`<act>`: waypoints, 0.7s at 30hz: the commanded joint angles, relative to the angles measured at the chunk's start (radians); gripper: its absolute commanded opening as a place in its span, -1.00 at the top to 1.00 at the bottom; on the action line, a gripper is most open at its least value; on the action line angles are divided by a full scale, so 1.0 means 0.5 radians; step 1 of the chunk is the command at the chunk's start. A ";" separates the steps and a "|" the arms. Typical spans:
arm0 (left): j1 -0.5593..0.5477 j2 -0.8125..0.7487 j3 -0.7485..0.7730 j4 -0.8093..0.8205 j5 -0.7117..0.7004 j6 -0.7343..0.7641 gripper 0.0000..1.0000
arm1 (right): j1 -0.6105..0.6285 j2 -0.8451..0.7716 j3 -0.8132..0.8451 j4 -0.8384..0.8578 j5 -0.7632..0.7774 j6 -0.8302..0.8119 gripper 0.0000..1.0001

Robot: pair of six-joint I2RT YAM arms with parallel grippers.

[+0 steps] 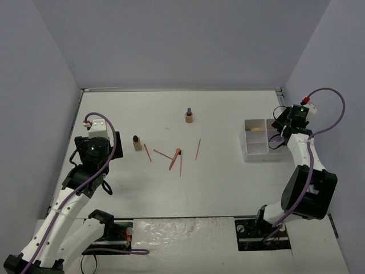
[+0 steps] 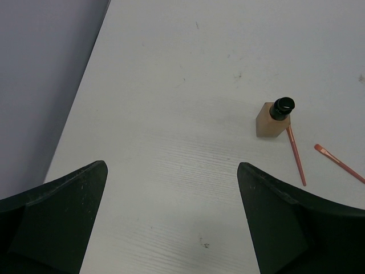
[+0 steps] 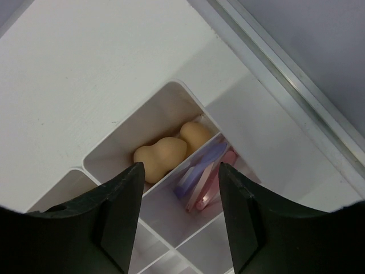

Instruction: Organize the makeup

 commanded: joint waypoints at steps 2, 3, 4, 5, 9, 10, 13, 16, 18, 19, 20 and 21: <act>0.016 0.046 0.070 0.123 -0.004 0.014 -0.94 | 0.103 -0.155 0.220 -0.120 -0.038 -0.099 -0.16; 0.016 0.051 0.071 0.125 -0.002 0.014 -0.94 | 0.153 -0.185 0.247 -0.182 -0.036 -0.118 -0.18; 0.016 0.058 0.072 0.125 -0.002 0.012 -0.94 | 0.227 -0.204 0.281 -0.223 -0.034 -0.143 -0.20; 0.016 0.064 0.073 0.125 -0.002 0.011 -0.94 | 0.301 -0.221 0.314 -0.263 -0.032 -0.166 -0.22; 0.016 0.076 0.073 0.132 0.002 0.008 -0.94 | 0.752 -0.216 0.397 -0.398 -0.003 -0.166 -0.25; 0.016 0.082 0.073 0.134 0.004 0.008 -0.94 | 0.941 -0.206 0.404 -0.428 0.055 -0.148 -0.25; 0.016 0.085 0.070 0.131 0.001 0.000 -0.94 | 1.301 -0.114 0.407 -0.450 0.165 -0.067 -0.27; 0.016 0.076 0.056 0.131 -0.038 -0.015 -0.94 | 1.545 0.050 0.405 -0.463 0.213 0.058 -0.27; 0.016 0.072 0.045 0.131 -0.072 -0.020 -0.94 | 1.675 0.171 0.406 -0.463 0.265 0.114 -0.27; 0.016 0.068 0.044 0.129 -0.083 -0.025 -0.94 | 1.731 0.242 0.414 -0.463 0.297 0.154 -0.27; 0.016 0.064 0.042 0.128 -0.094 -0.029 -0.94 | 1.786 0.311 0.423 -0.463 0.328 0.194 -0.27; 0.016 0.070 0.039 0.131 -0.100 -0.029 -0.94 | 1.814 0.360 0.436 -0.463 0.343 0.226 -0.26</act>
